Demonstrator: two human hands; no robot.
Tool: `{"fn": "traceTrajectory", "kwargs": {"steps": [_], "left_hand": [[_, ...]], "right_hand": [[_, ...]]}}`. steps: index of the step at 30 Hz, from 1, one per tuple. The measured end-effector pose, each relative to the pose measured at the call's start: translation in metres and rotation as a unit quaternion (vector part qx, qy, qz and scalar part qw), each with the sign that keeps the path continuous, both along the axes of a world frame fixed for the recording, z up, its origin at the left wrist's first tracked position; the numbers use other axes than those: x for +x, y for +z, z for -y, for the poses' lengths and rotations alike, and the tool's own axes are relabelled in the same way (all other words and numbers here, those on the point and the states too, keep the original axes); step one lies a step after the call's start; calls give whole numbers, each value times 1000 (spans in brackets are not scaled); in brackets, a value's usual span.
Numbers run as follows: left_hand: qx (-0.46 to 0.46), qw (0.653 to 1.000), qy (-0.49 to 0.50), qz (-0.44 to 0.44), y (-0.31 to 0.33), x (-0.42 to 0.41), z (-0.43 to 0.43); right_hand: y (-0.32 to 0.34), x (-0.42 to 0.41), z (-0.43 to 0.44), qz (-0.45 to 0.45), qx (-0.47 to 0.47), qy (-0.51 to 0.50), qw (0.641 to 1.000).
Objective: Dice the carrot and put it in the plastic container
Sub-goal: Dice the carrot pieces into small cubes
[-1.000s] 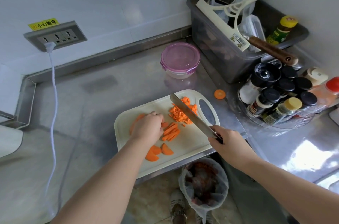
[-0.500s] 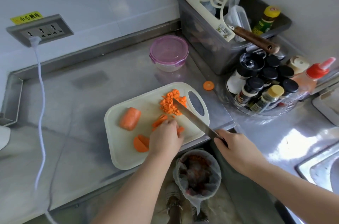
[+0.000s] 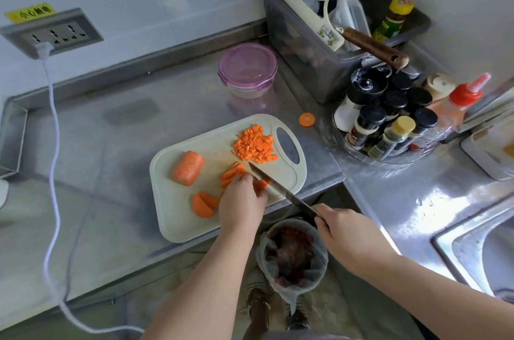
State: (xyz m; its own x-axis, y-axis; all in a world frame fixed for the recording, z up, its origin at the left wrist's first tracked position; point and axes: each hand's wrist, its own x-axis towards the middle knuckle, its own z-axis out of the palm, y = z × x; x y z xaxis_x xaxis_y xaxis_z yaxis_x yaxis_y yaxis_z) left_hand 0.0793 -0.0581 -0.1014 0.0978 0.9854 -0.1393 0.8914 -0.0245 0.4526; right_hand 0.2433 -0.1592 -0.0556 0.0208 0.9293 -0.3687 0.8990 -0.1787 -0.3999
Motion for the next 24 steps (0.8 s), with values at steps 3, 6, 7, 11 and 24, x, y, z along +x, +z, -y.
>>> {"fn": "traceTrajectory", "kwargs": {"steps": [3, 6, 7, 11, 24], "left_hand": [[-5, 1000, 11, 3, -1, 1, -1], [-2, 1000, 14, 10, -2, 2, -1], [1, 1000, 14, 13, -2, 1, 0], [8, 1000, 8, 24, -3, 1, 1], [18, 998, 30, 48, -5, -3, -3]], "right_hand": [[1, 0, 0, 11, -10, 4, 1000], [0, 0, -1, 36, -20, 17, 999], [-1, -1, -1, 48, -28, 23, 998], [-7, -4, -3, 97, -61, 49, 992], [2, -1, -8, 34, -49, 10, 998]]}}
